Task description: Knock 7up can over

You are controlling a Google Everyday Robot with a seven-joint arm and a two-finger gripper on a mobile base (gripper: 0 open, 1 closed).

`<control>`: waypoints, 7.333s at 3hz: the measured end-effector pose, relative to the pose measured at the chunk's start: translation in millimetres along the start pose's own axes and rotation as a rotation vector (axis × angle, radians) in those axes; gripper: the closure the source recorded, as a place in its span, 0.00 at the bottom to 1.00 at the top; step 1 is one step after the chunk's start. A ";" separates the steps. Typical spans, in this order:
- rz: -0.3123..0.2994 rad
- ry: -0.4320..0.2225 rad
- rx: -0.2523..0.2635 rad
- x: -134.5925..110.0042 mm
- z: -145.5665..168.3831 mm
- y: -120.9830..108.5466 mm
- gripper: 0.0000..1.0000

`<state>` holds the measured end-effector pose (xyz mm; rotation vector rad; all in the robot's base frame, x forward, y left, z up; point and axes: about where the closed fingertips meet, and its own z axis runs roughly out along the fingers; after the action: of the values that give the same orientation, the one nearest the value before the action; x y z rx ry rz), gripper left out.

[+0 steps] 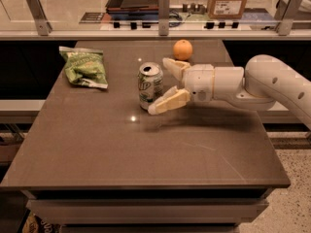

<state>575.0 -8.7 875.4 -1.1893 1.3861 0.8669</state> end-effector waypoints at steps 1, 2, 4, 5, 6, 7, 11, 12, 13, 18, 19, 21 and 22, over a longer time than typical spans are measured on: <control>0.014 -0.025 0.031 -2.2 7.3 -4.2 0.00; 0.024 -0.046 0.051 -3.1 12.4 -7.0 0.00; 0.021 -0.047 0.042 -5.1 16.4 -4.8 0.41; 0.020 -0.048 0.038 -6.1 18.6 -3.7 0.64; 0.019 -0.049 0.033 -7.1 20.9 -2.4 0.88; 0.018 -0.050 0.030 -8.0 22.7 -1.4 1.00; -0.001 0.298 0.120 -16.4 -44.4 -45.9 1.00; 0.006 0.422 0.166 -10.6 -67.4 -40.3 1.00; -0.007 0.537 0.191 -6.4 -77.3 -31.4 1.00; -0.105 0.983 0.085 42.4 -52.2 -34.5 1.00; -0.099 1.003 0.053 58.4 -46.7 -33.0 1.00; -0.099 1.003 0.048 55.8 -46.0 -32.5 0.84; -0.100 1.004 0.046 55.8 -45.2 -31.7 0.59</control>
Offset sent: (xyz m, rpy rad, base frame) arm 0.0158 0.0096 0.0008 0.0825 0.0027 -0.0823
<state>597.5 -70.0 831.9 -1.7398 2.0752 0.1118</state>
